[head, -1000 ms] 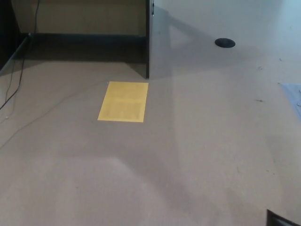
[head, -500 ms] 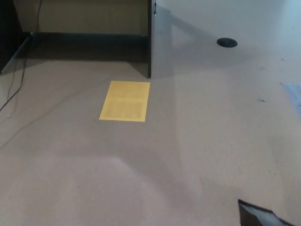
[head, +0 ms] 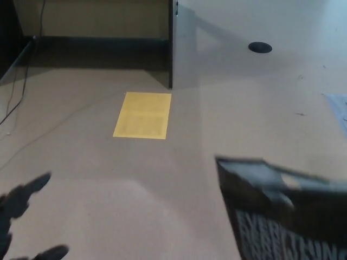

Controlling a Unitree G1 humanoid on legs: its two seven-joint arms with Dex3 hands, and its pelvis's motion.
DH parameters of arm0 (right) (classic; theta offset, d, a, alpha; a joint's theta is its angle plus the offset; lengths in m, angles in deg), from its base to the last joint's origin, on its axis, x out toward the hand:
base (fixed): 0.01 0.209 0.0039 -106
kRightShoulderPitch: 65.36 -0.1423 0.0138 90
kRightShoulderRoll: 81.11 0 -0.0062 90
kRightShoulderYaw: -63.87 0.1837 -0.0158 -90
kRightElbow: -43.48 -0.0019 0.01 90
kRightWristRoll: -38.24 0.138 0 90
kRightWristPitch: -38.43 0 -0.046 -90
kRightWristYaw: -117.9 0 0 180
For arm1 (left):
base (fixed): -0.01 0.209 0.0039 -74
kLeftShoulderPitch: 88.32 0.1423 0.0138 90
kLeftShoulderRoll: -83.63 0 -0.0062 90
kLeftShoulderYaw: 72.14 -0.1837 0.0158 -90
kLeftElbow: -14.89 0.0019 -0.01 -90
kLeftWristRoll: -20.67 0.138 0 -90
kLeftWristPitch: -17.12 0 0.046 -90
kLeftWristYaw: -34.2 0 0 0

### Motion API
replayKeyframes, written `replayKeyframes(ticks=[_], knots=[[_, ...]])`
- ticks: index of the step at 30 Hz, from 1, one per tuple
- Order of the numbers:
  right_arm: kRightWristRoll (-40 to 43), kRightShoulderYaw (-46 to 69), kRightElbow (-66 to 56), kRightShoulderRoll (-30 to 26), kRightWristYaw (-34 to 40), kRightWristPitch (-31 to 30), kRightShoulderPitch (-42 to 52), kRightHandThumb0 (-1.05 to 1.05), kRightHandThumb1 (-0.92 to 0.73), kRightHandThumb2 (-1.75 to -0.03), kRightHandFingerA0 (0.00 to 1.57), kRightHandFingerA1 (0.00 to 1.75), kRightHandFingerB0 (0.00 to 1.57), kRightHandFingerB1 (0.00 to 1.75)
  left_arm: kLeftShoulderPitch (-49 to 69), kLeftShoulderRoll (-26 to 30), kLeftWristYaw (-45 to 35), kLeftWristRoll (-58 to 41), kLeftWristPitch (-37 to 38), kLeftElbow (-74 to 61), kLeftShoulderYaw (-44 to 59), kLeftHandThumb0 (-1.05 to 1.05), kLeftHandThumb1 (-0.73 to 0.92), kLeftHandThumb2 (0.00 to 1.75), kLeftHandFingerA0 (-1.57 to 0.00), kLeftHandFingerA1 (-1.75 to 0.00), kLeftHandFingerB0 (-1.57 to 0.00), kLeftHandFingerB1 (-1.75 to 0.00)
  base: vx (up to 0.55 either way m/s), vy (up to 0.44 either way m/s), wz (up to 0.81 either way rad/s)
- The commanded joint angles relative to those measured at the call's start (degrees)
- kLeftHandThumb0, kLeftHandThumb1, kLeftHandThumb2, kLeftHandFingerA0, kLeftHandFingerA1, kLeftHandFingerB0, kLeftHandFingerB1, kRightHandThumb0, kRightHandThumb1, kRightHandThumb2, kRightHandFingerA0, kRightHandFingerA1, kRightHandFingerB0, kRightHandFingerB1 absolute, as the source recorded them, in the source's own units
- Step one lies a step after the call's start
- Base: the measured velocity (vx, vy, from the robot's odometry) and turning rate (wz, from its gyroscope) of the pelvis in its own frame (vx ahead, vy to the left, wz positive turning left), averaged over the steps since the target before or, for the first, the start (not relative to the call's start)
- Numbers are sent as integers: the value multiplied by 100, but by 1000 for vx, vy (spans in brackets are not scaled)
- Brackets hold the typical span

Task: A person is holding a plastic bag and the robot extends its left hand to grab the bag by hooking its thumb into the holes at the top and brings its hand down by its side. Then it extends its arm again to hand the plastic bag back to the person.

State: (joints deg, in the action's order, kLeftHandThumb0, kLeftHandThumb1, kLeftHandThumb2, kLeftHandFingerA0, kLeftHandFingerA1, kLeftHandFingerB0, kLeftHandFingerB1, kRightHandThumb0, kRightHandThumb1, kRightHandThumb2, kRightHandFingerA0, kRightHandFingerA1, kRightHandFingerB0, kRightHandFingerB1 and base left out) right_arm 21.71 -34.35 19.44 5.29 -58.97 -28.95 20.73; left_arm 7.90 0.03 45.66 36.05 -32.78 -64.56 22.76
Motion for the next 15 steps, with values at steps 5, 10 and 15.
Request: replayKeyframes(ticks=[5,10,15], knots=[[-28,1,68,-164,38,178,185,-32,-69,-61,74,65,61,42,-959,-64,-615,290,-1075,-1820,-242,-28,24,84,-6,-51,-5,-49,0,0,0],[-50,-8,41,-163,93,125,168,-32,-69,-60,75,73,61,42,-1649,-119,-848,461,-1601,-2004,-465,-55,47,55,-17,-31,-22,-28,0,0,0],[-35,-3,3,-176,81,178,221,-32,-69,-61,74,69,62,42,-2292,-402,-878,772,-2004,-2140,-762,-32,27,86,0,-49,0,-47,0,0,0]])
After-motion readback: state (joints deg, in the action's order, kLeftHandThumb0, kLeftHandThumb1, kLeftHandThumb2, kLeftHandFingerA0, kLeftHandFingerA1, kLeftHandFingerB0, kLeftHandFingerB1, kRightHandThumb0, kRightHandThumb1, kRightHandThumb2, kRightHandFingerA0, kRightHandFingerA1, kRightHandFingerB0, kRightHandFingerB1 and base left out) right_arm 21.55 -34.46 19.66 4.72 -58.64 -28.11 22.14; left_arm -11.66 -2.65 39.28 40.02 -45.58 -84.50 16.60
